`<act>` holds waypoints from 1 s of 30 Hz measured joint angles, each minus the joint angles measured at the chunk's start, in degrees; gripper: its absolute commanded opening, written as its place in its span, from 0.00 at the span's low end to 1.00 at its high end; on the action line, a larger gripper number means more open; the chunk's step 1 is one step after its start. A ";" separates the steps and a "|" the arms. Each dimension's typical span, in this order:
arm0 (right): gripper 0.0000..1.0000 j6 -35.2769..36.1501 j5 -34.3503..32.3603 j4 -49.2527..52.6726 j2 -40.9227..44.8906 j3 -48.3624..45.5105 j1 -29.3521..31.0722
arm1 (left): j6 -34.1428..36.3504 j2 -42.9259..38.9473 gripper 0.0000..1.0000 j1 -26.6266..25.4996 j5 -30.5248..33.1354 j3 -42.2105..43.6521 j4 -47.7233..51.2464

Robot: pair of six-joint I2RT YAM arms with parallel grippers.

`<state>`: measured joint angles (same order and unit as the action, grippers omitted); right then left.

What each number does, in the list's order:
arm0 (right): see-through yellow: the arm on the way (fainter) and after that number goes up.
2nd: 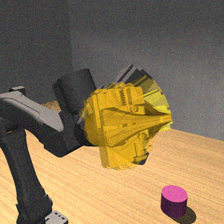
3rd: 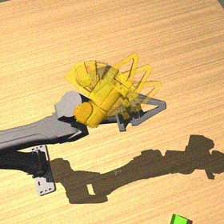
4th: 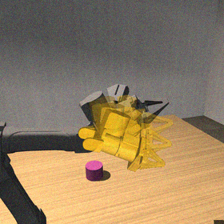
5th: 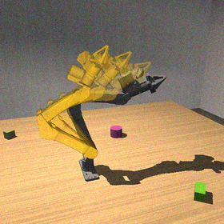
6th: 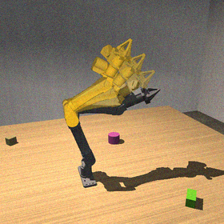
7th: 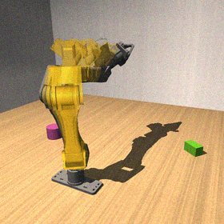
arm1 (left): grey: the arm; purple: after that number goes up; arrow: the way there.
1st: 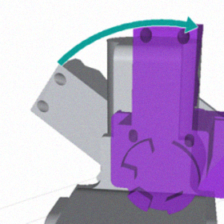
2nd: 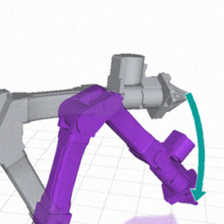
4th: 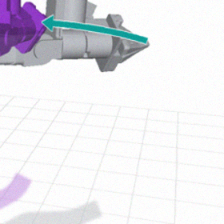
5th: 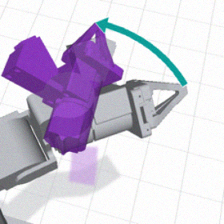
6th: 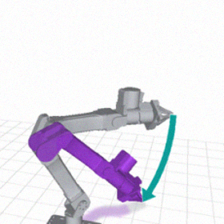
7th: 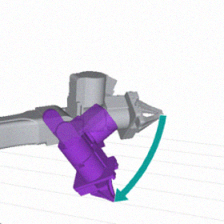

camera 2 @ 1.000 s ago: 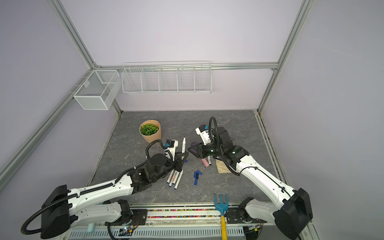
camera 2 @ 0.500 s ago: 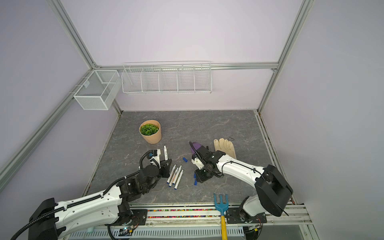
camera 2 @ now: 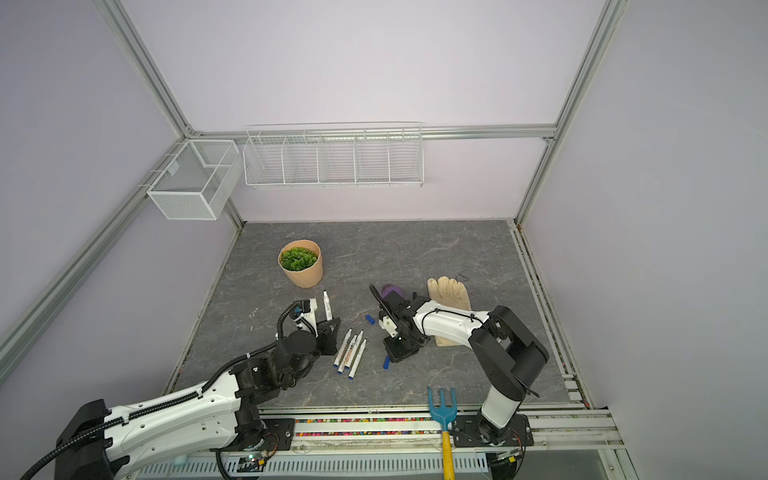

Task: Insert the pens into the pen caps
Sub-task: 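Lower the right gripper onto the black cap among the blue caps and grasp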

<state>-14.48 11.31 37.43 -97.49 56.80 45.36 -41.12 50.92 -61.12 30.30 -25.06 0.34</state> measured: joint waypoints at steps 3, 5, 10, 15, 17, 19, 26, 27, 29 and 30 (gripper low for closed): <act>0.34 0.02 -0.09 -0.63 -0.52 0.83 -0.76 | -0.24 -0.04 0.00 0.00 0.13 0.00 0.26; 0.33 0.02 -0.15 -1.09 -1.53 1.92 -1.25 | -0.26 -0.04 0.00 0.00 0.13 0.02 0.52; 0.31 0.28 -0.76 -1.55 -3.56 3.69 -1.46 | -0.44 -0.04 0.00 0.00 0.13 0.02 1.18; 0.31 1.27 -1.92 -1.33 -3.61 3.87 -1.22 | -0.44 -0.04 0.00 0.00 0.17 0.02 1.31; 0.31 1.70 -2.80 -1.20 -3.58 3.87 -0.83 | -0.42 -0.04 0.00 0.00 0.28 0.02 1.31; 0.29 2.10 -3.80 -1.09 -3.56 3.91 -0.46 | -0.42 -0.04 0.00 0.00 0.31 0.02 1.31; 0.16 2.80 -7.72 -0.72 -3.56 4.04 0.46 | -0.15 0.55 0.00 0.00 0.00 -0.02 1.38; 0.14 2.78 -8.00 -0.68 -3.56 4.07 0.50 | -0.07 0.72 0.00 0.00 -0.17 -0.11 1.53; 0.12 2.89 -8.74 -0.46 -3.23 4.07 0.52 | 0.48 1.22 0.00 0.00 -0.70 -0.26 1.66; 0.12 2.95 -9.03 -0.20 -2.97 4.07 0.48 | 0.90 1.51 0.00 0.00 -1.03 -0.35 1.73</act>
<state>-11.53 2.28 37.23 -100.47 60.86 45.84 -40.23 52.42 -61.12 29.28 -25.41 2.07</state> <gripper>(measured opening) 0.149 0.138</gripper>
